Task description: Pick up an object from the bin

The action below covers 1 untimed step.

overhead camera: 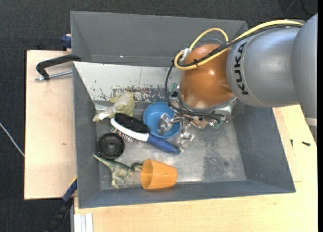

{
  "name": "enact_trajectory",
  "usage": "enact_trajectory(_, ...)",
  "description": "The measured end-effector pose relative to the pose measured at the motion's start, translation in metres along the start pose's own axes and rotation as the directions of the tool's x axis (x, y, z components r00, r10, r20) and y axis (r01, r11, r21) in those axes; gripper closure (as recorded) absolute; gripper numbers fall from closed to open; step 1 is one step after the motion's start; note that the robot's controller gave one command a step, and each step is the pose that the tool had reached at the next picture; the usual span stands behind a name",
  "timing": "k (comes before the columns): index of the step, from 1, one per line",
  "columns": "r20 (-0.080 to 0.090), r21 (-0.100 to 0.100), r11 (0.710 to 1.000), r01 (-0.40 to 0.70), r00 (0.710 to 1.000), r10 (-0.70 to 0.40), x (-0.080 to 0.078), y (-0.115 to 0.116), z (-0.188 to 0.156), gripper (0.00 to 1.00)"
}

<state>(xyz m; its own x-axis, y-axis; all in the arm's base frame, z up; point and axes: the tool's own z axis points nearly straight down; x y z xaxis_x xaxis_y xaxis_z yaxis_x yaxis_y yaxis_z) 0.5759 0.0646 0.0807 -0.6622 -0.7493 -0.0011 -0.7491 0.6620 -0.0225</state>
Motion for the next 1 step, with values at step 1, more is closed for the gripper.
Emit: enact_trajectory(1,0.011,-0.012,0.992,0.125,0.992,-0.125,0.0135,-0.0046,-0.1182,1.0)
